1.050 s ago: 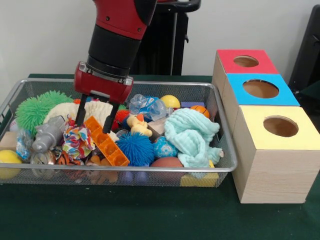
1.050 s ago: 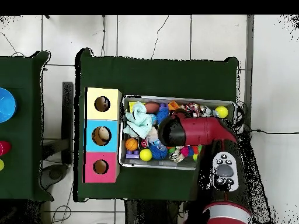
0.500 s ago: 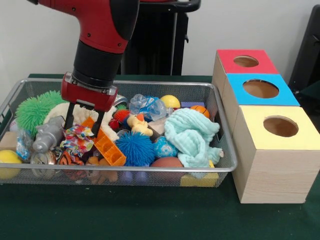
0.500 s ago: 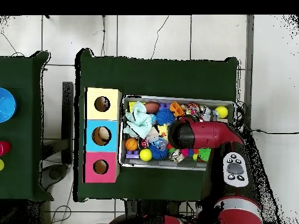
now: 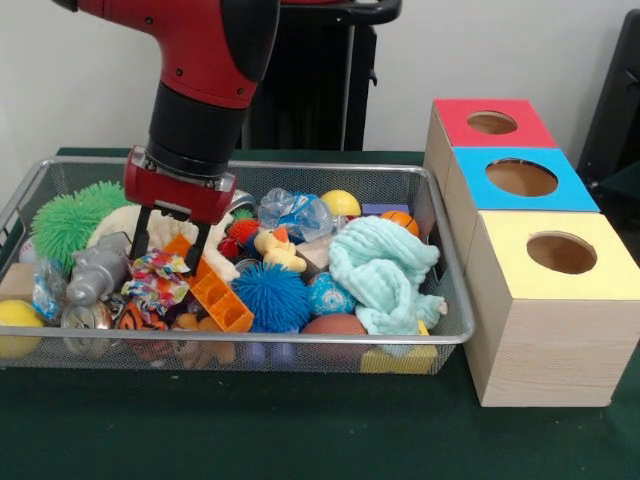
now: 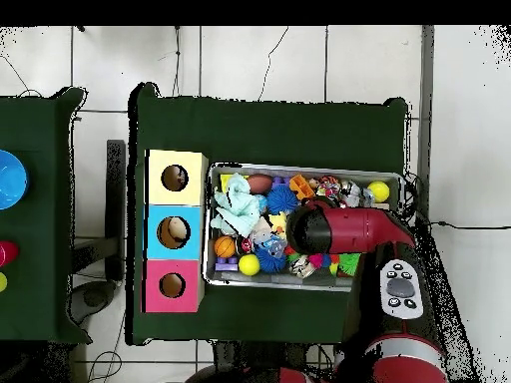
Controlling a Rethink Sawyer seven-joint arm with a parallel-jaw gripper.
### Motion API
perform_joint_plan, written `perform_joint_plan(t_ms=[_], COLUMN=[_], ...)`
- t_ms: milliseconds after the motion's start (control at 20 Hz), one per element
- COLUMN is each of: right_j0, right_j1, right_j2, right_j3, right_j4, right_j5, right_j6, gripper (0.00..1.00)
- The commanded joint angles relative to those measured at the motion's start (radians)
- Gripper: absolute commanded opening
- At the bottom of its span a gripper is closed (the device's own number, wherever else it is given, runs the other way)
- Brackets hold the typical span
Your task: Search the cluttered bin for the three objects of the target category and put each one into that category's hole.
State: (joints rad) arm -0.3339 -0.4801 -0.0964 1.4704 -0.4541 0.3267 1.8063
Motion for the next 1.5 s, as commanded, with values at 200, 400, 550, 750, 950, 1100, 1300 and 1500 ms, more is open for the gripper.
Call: perform_joint_plan(t_ms=[200, 400, 550, 750, 950, 1100, 1300, 1500], right_j0=[-0.011, 0.007, 0.069, 0.068, 0.056, 0.058, 0.073, 0.051], right_j1=[0.083, 0.123, 0.151, 0.169, 0.193, 0.193, 0.195, 0.215], right_j2=[0.068, 0.037, -0.057, -0.063, -0.054, -0.062, -0.095, -0.073], right_j3=[-0.058, -0.131, -0.181, -0.203, -0.225, -0.228, -0.21, -0.227], right_j4=[0.005, -0.019, -0.043, -0.019, -0.007, -0.004, -0.001, -0.006], right_j5=[-0.035, -0.072, -0.141, -0.166, -0.178, -0.164, -0.177, -0.187], right_j6=[0.081, 0.089, 0.15, 0.147, 0.134, 0.132, 0.16, 0.132], gripper=[1.0, 1.0, 1.0, 1.0, 1.0, 1.0, 1.0, 1.0])
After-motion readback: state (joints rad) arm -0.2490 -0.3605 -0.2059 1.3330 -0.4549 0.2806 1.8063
